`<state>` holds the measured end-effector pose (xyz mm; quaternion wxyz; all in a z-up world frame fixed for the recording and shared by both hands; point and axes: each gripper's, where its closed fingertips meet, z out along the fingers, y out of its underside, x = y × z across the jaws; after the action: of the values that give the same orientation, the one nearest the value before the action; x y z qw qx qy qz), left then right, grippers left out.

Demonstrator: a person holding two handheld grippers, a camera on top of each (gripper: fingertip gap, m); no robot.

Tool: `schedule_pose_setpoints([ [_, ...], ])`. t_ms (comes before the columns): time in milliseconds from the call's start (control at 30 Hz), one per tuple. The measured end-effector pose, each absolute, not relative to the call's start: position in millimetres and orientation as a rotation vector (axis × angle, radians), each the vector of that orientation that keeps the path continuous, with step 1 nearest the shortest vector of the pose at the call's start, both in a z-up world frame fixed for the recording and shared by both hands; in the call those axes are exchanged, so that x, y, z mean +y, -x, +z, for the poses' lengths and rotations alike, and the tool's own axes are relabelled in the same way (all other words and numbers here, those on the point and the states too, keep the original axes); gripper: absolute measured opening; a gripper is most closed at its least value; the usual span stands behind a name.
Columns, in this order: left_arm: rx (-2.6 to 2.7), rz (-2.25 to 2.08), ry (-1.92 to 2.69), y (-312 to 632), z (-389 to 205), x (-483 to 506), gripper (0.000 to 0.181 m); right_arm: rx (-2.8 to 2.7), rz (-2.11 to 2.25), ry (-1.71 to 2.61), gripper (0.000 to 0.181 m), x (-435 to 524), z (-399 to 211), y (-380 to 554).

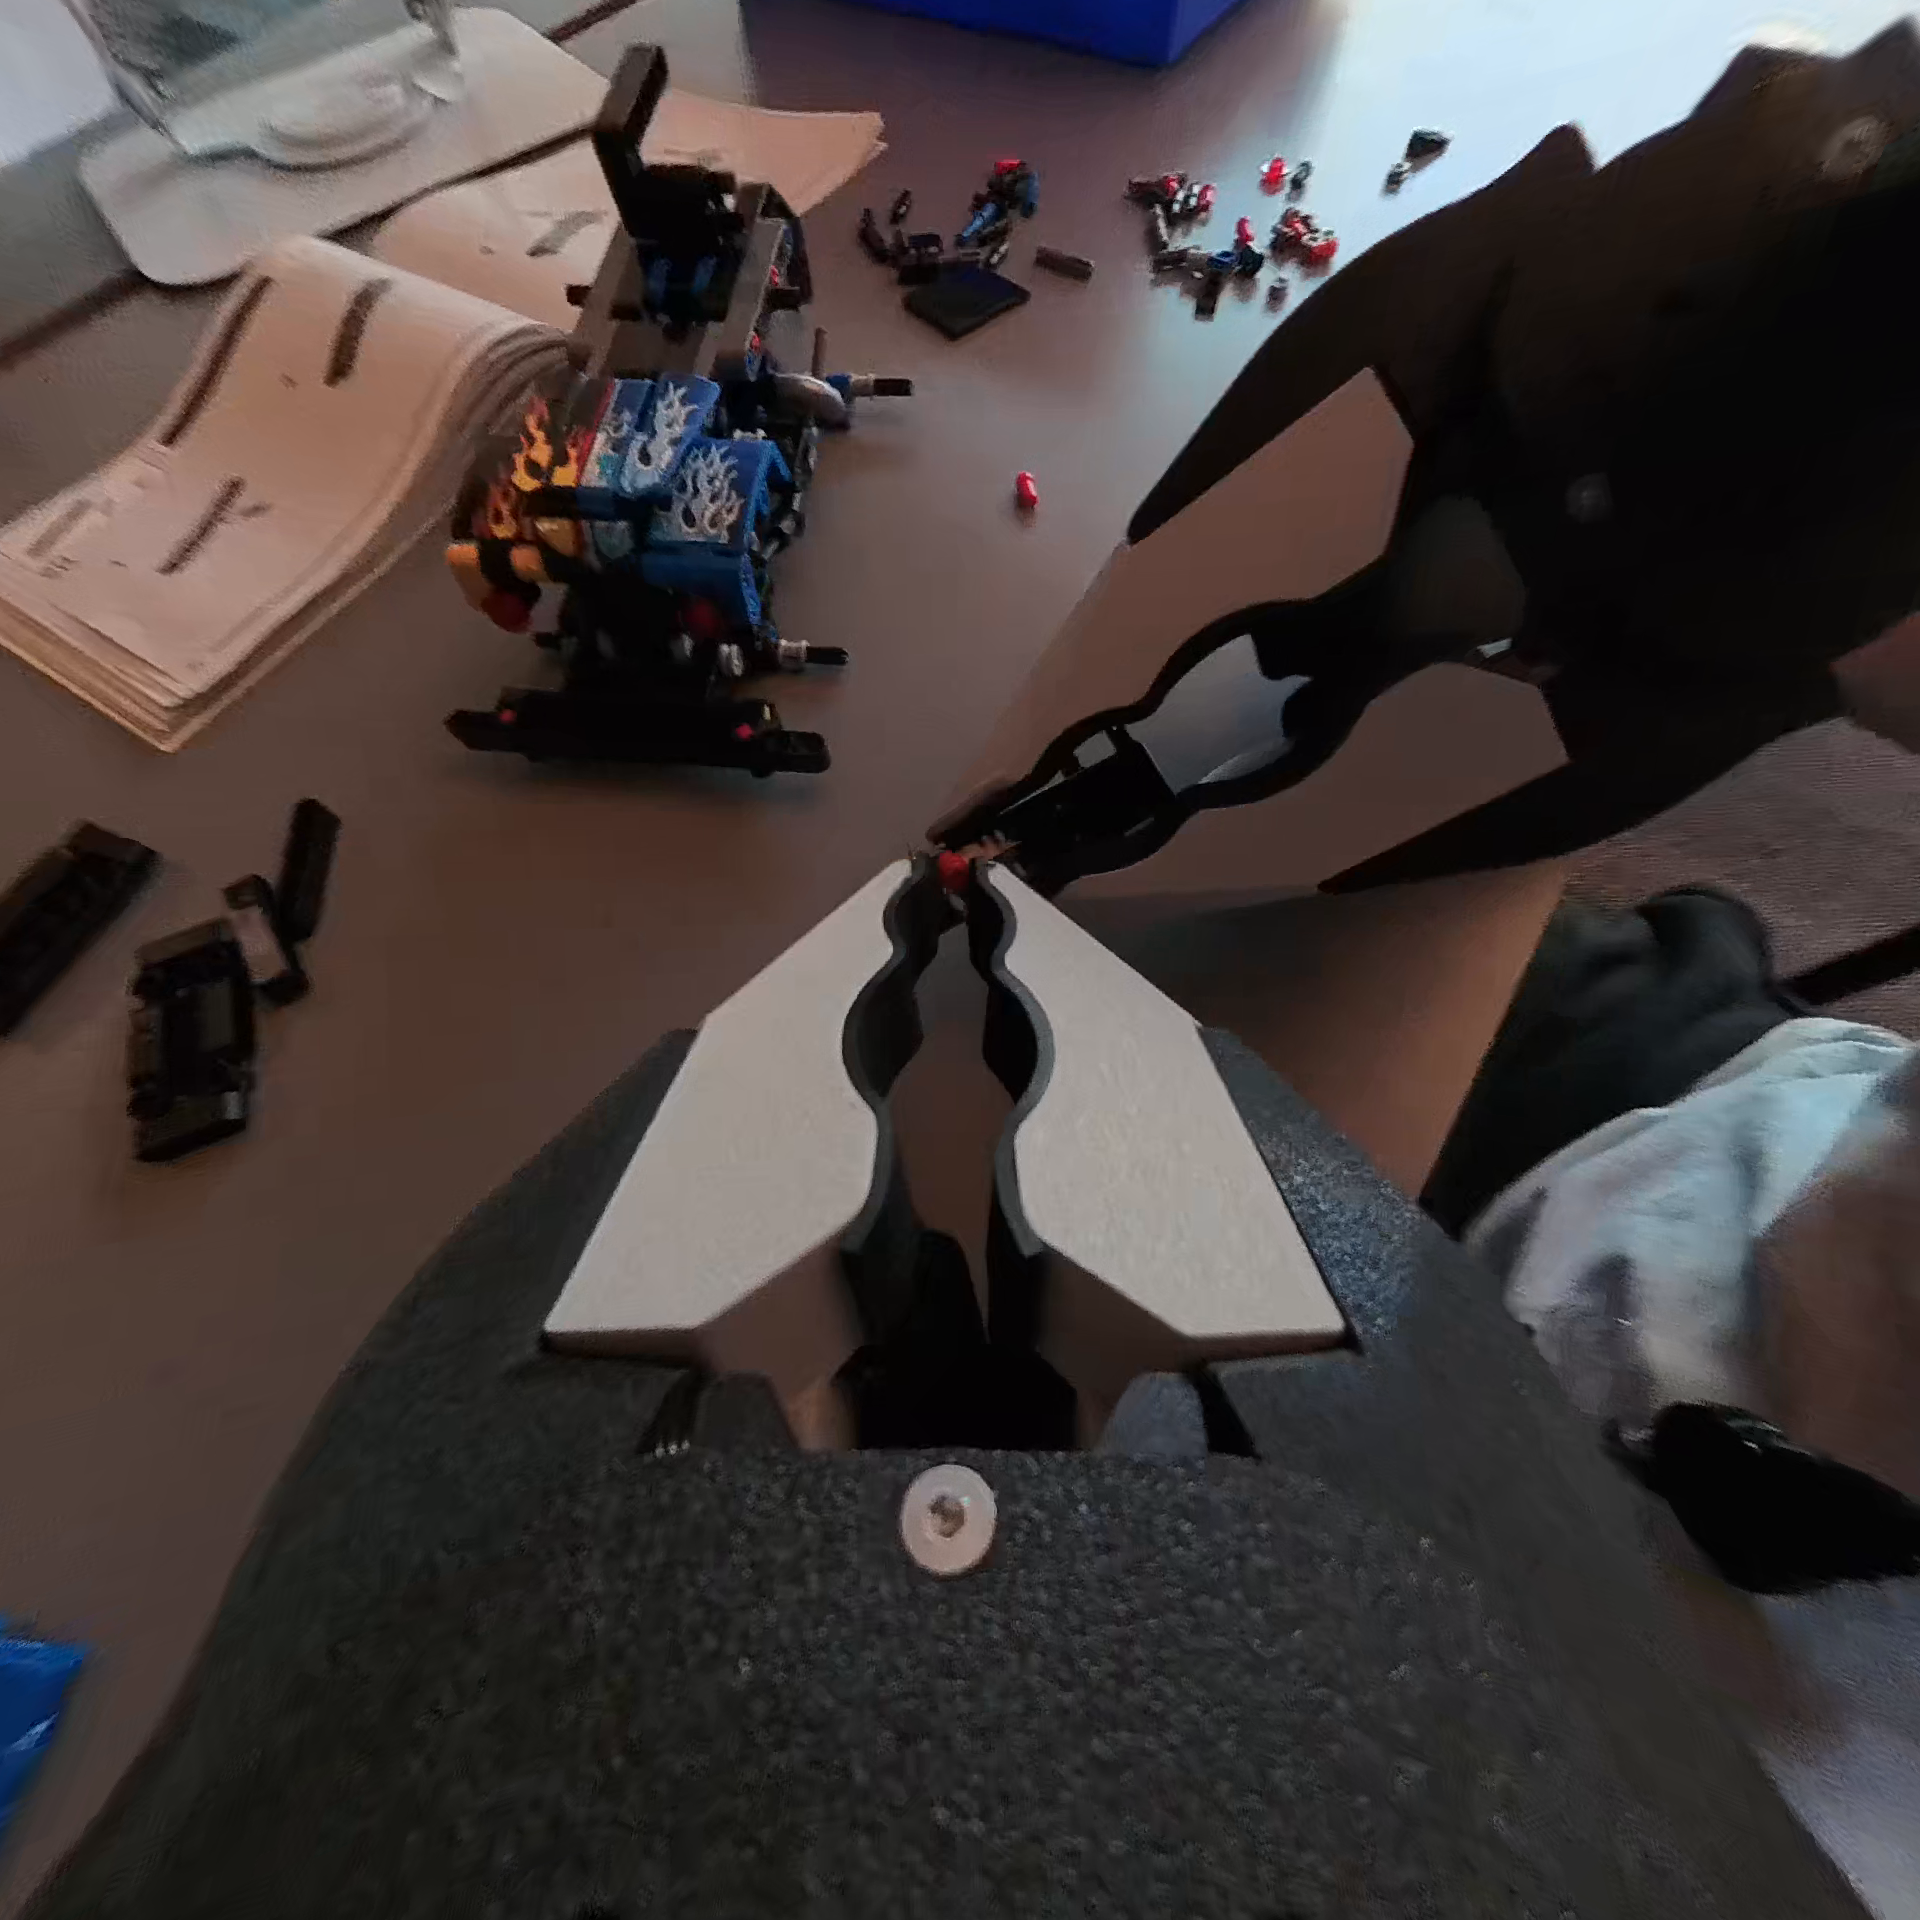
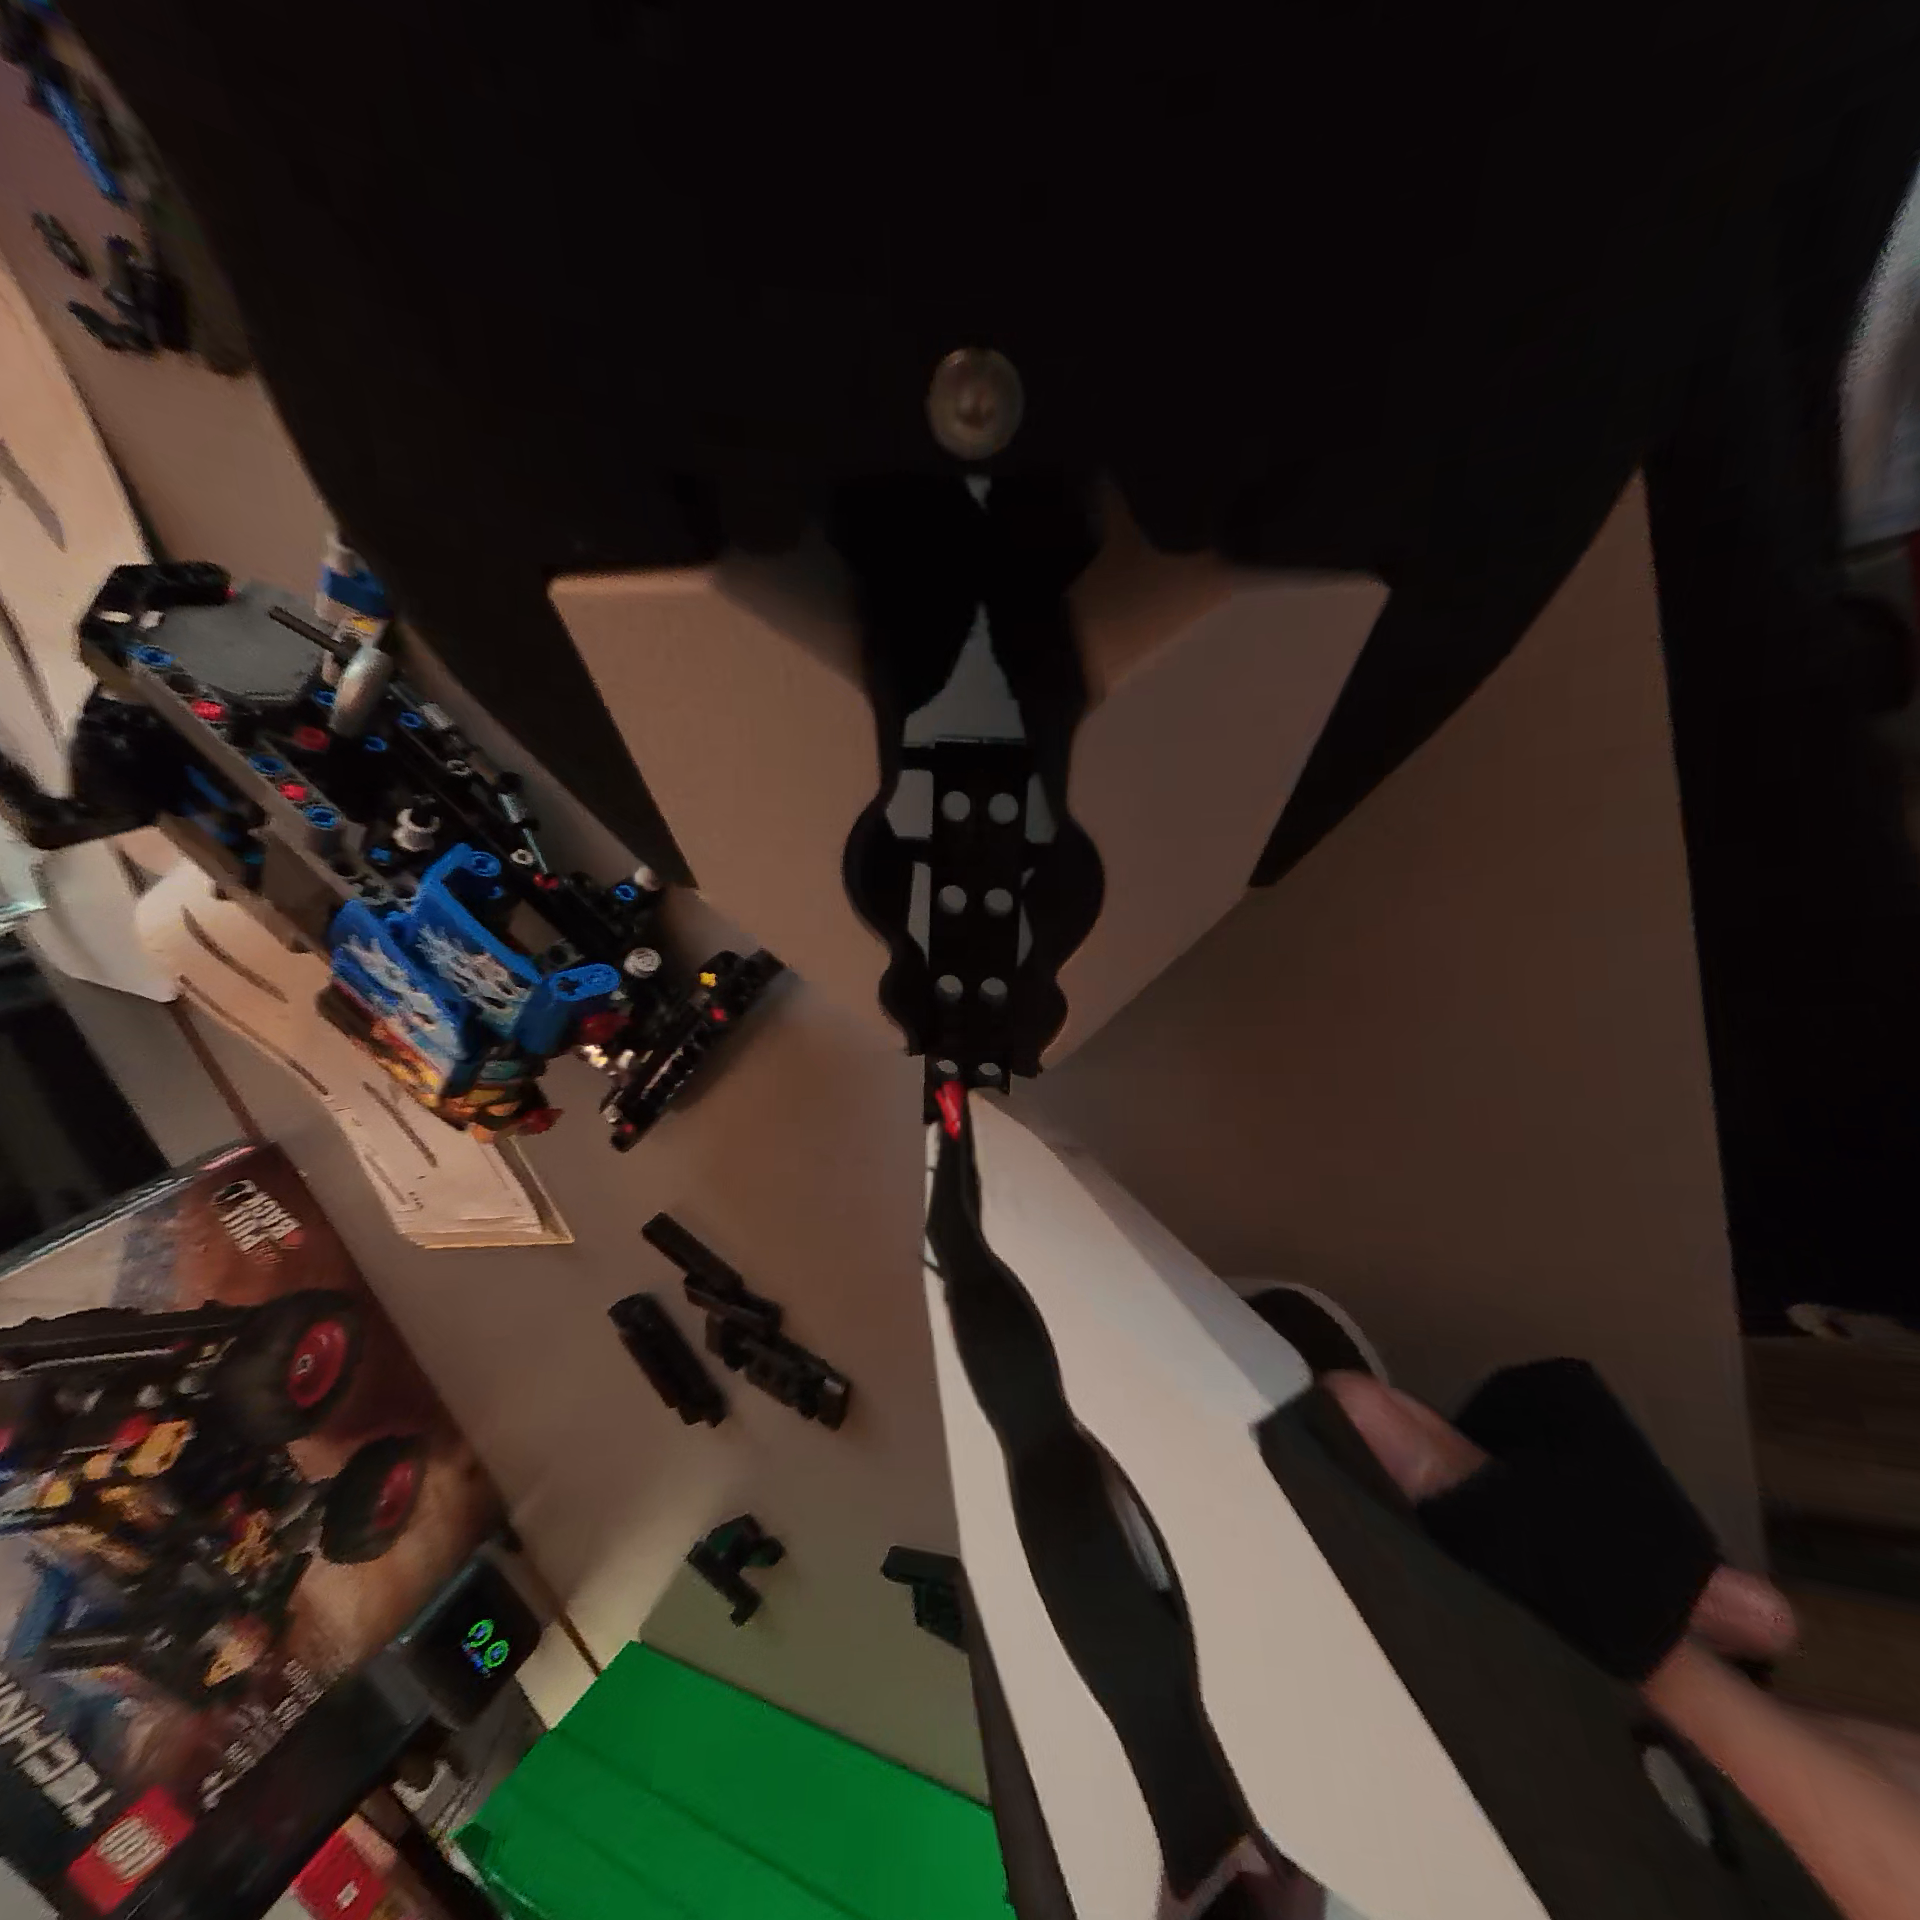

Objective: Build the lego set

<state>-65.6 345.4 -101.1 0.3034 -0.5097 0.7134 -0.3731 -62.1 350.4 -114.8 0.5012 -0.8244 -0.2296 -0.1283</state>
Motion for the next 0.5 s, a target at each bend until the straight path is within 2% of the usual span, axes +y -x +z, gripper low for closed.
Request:
schedule_pose_setpoints([
  [500, 1.875, -0.853, 1.414, 62.5, -107.5, 347.9, 0.004, -0.684, -0.617, 1.990, 0.015, 350.2, -118.0, 61.1],
])
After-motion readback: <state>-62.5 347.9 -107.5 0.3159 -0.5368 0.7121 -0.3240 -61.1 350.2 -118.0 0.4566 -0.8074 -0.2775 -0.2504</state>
